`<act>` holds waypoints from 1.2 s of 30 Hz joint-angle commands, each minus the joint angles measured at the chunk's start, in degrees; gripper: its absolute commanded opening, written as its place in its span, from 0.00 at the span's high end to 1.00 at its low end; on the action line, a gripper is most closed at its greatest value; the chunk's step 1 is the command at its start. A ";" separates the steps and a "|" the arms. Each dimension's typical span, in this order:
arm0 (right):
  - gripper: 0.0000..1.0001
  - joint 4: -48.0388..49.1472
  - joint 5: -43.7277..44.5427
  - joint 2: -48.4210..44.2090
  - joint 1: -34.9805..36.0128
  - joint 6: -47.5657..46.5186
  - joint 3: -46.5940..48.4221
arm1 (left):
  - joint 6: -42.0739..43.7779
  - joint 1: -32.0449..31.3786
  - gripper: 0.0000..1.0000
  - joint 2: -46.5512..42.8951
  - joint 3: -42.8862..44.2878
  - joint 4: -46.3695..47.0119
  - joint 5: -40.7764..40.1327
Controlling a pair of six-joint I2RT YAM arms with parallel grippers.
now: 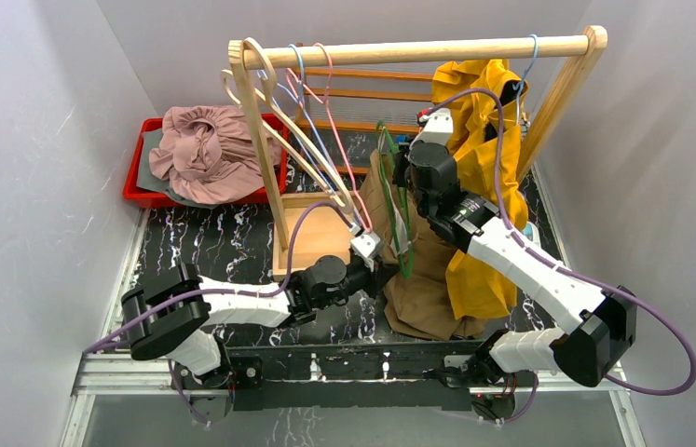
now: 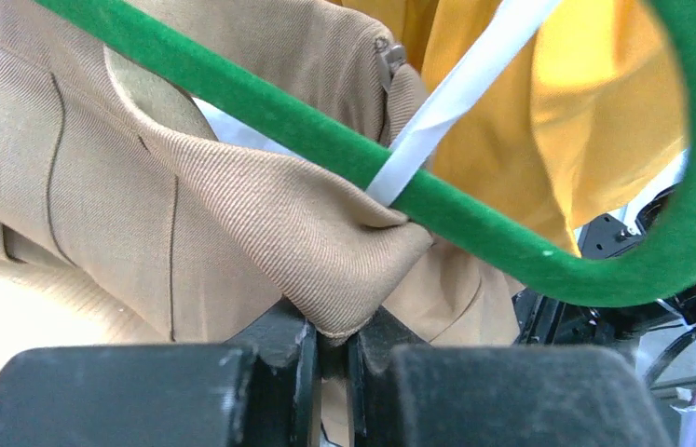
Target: Remove the skirt from the hanger
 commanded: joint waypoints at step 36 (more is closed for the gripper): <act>1.00 30.45 -1.67 2.68 -11.33 1.46 6.88 | -4.94 -4.36 1.00 -6.54 -5.45 1.38 24.57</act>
